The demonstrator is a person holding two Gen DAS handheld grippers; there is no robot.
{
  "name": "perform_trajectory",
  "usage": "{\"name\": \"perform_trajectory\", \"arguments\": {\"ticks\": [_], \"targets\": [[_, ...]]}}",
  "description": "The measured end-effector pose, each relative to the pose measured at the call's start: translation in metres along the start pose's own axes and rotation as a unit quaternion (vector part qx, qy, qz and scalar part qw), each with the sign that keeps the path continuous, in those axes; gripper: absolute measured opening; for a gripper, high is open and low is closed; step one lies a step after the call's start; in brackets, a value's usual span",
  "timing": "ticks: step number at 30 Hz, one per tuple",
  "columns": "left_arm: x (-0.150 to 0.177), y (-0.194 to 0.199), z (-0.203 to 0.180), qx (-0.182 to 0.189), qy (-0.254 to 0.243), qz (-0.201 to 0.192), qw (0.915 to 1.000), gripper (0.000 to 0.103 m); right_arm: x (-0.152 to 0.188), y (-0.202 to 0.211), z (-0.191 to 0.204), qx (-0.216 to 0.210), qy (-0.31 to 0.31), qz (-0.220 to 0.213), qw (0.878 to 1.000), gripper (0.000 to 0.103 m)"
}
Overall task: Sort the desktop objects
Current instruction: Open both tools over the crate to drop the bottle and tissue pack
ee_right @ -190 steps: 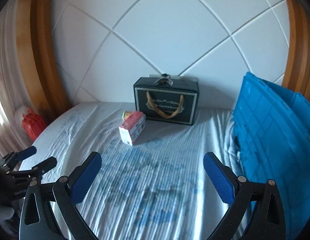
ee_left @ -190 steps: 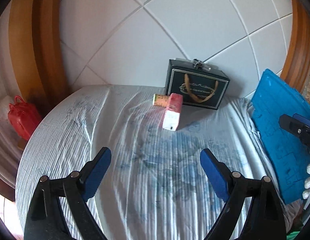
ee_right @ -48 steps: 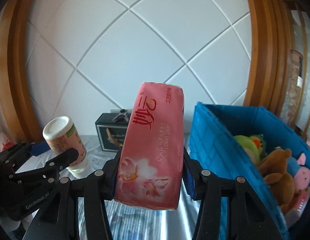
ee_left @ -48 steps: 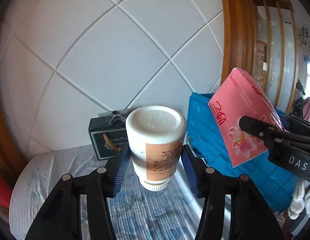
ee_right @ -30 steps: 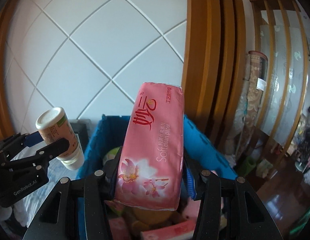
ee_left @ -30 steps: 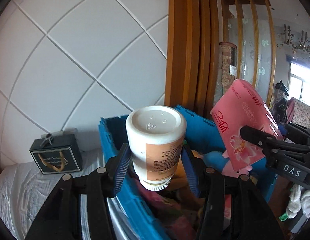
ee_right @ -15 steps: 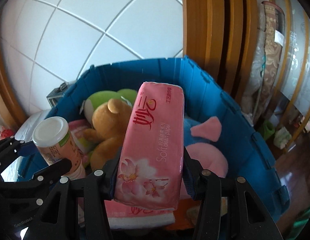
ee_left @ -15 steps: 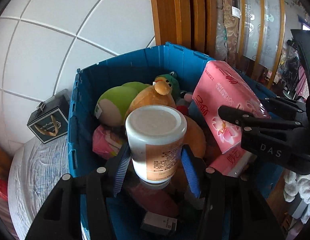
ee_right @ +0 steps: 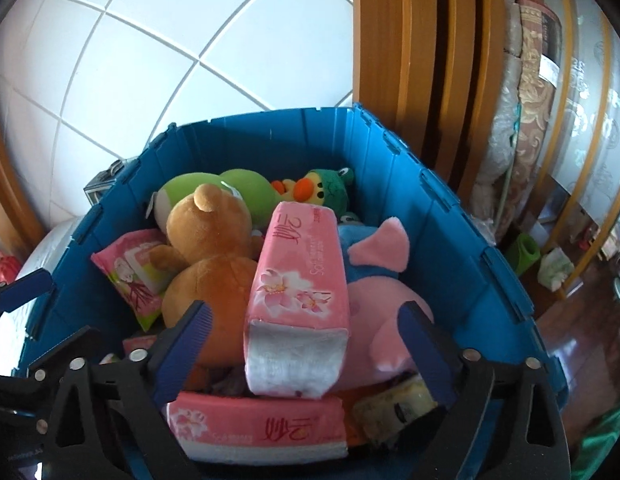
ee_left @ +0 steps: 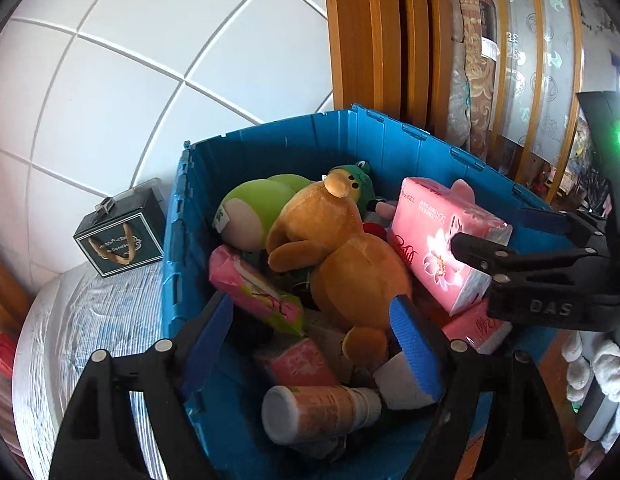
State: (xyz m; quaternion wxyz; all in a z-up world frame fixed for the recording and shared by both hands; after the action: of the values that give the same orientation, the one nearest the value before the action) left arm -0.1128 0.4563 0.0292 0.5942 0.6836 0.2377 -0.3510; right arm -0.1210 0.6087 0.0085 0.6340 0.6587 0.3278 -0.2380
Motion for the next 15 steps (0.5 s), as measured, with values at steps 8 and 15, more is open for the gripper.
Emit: {"name": "perform_trajectory", "arguments": {"ticks": [8, 15], "targets": [[0.014, 0.045, 0.011, -0.007, 0.026, -0.034, 0.9991, 0.081, 0.017, 0.068, 0.001, 0.007, -0.016, -0.063, 0.998, 0.103], [0.033, 0.074, 0.013, 0.035, 0.047, -0.036, 0.9976, 0.085, 0.038, 0.104, 0.013, 0.040, -0.011, -0.075, 0.996, 0.103]]}}
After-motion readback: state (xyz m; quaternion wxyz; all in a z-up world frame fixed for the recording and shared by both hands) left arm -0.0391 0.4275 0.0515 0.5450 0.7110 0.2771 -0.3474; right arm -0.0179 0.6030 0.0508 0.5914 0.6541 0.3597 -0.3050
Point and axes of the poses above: each gripper's, at about its wrist camera, not at the fingertips, and y roughly against the way its jaws point, z to its left, x to its underside, the point moved 6 cm from there along -y, roughly the way its jaws point, and after that the axes turned 9 degrees about y, right-handed, at the moved point
